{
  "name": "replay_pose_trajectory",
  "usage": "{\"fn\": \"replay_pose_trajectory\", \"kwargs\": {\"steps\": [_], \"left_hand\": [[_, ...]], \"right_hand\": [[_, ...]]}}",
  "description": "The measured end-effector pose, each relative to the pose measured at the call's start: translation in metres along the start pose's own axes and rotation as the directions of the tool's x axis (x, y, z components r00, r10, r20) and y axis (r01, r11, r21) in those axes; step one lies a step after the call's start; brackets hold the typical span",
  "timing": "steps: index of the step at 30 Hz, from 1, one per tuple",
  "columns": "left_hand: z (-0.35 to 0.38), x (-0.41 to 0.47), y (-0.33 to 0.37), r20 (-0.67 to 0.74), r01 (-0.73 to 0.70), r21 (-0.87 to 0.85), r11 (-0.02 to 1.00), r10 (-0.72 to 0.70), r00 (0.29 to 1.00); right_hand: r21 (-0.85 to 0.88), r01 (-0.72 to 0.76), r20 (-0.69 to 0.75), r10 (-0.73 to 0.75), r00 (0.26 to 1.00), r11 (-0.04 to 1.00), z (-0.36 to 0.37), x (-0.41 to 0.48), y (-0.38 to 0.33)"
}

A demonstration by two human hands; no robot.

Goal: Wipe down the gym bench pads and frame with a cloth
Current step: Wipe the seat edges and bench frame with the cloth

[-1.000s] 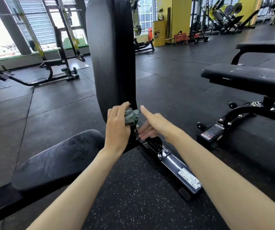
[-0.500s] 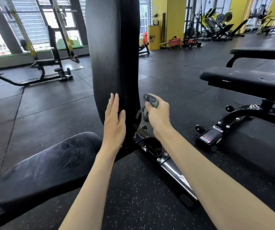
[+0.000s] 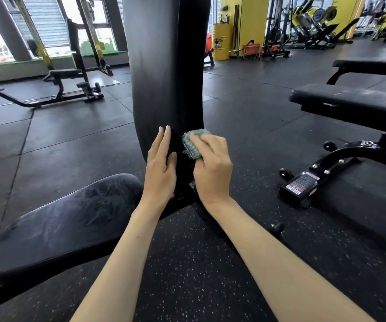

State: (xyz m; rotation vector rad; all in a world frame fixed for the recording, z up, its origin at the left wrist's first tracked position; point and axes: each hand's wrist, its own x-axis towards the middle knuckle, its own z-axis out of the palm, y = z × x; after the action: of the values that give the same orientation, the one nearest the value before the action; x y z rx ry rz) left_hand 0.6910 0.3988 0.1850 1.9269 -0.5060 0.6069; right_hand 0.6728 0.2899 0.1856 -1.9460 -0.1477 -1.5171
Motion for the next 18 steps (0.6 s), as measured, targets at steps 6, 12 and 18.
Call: {"fn": "replay_pose_trajectory", "kwargs": {"steps": [6, 12, 18], "left_hand": [[-0.01, -0.002, 0.0, 0.079, -0.068, 0.341, 0.938, 0.044, 0.996], [-0.019, -0.03, -0.014, 0.204, -0.064, 0.608, 0.791, -0.077, 0.976], [-0.005, -0.031, -0.007, 0.205, -0.028, 0.388, 0.921, -0.056, 0.977]], "right_hand": [[-0.034, 0.025, 0.052, -0.023, 0.998, 0.999, -0.017, -0.009, 0.001], [-0.046, -0.16, 0.082, 0.164, 0.983, 0.986, -0.015, -0.006, -0.002], [-0.039, -0.19, 0.082, 0.193, 0.978, 0.981, -0.009, -0.029, 0.001]]}}
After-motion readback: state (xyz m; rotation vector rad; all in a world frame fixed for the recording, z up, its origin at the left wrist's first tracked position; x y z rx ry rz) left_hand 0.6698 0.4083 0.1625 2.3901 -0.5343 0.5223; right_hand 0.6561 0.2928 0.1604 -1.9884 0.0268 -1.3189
